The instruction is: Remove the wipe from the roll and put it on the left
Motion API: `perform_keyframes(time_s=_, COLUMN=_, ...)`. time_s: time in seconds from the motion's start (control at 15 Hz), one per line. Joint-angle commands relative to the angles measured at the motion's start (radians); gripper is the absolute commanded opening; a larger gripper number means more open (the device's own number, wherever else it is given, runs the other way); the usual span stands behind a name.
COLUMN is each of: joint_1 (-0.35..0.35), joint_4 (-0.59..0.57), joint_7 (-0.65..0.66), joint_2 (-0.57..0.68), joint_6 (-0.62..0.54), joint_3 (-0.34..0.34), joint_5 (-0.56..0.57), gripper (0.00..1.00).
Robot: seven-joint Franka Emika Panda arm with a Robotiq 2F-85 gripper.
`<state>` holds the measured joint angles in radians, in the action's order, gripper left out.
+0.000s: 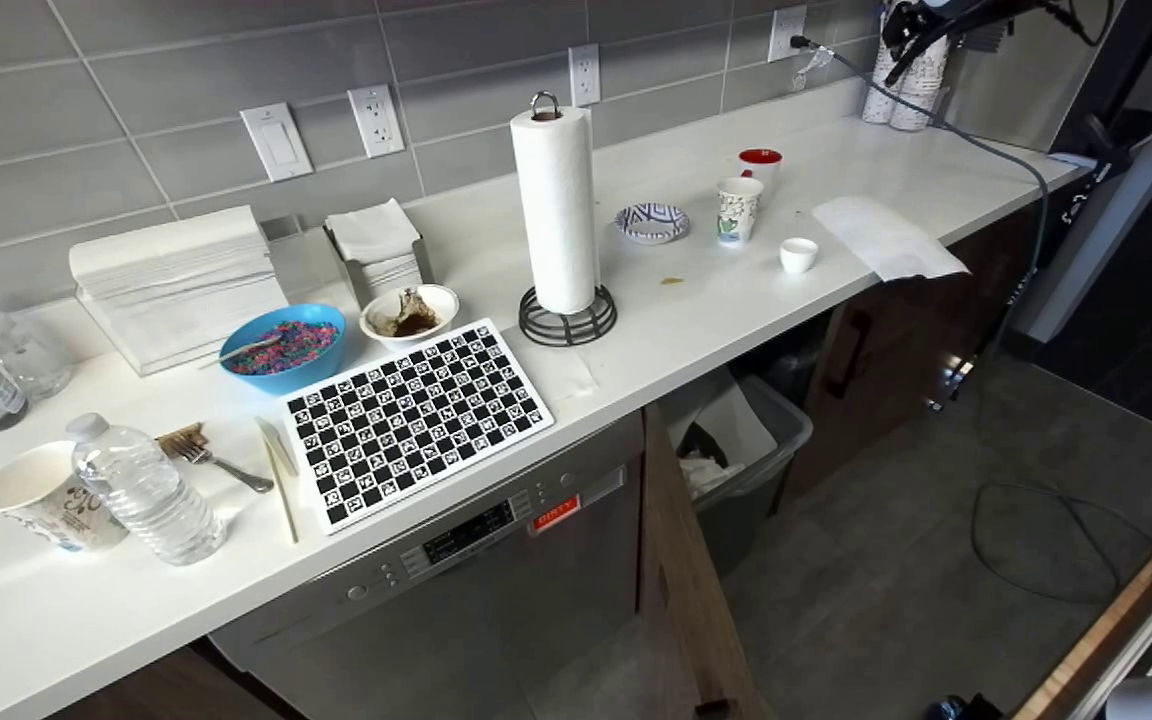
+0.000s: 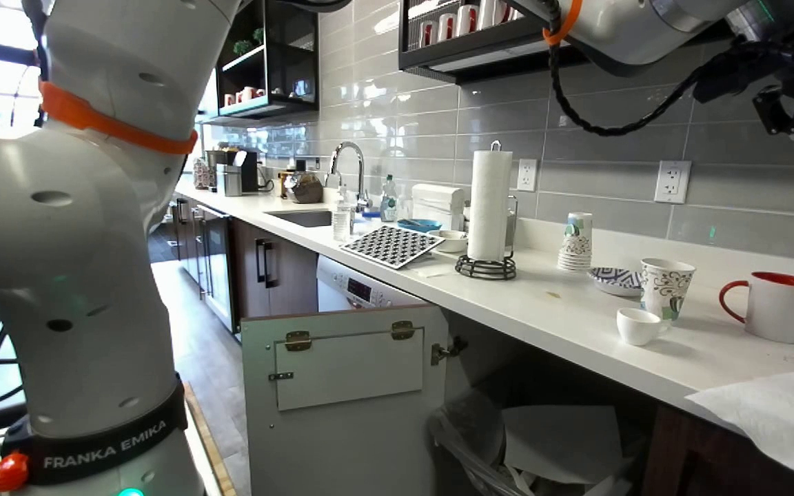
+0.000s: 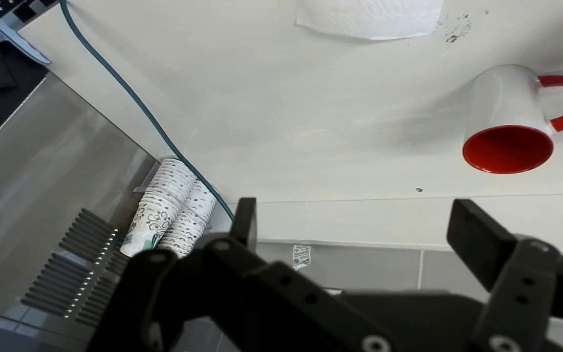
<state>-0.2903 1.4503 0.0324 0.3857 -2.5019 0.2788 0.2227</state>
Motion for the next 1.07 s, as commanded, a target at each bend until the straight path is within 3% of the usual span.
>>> perform_keyframes(time_s=0.0, joint_1=0.015, joint_4=0.043, joint_7=0.012, joint_2=-0.033, joint_6=0.017, joint_3=0.009, joint_5=0.028, gripper=1.00)
perform_keyframes(time_s=0.33, joint_1=0.010, joint_4=0.062, joint_7=-0.010, joint_2=-0.047, joint_6=0.036, joint_3=-0.001, joint_5=0.028, gripper=1.00)
perform_keyframes(time_s=0.8, joint_1=-0.024, joint_4=0.148, joint_7=-0.229, joint_2=-0.165, joint_6=0.247, joint_3=-0.080, joint_5=-0.176, gripper=1.00)
perform_keyframes(time_s=1.0, joint_1=-0.001, joint_4=0.228, joint_7=-0.257, joint_2=-0.232, joint_6=0.273, joint_3=-0.067, joint_5=-0.125, gripper=1.00)
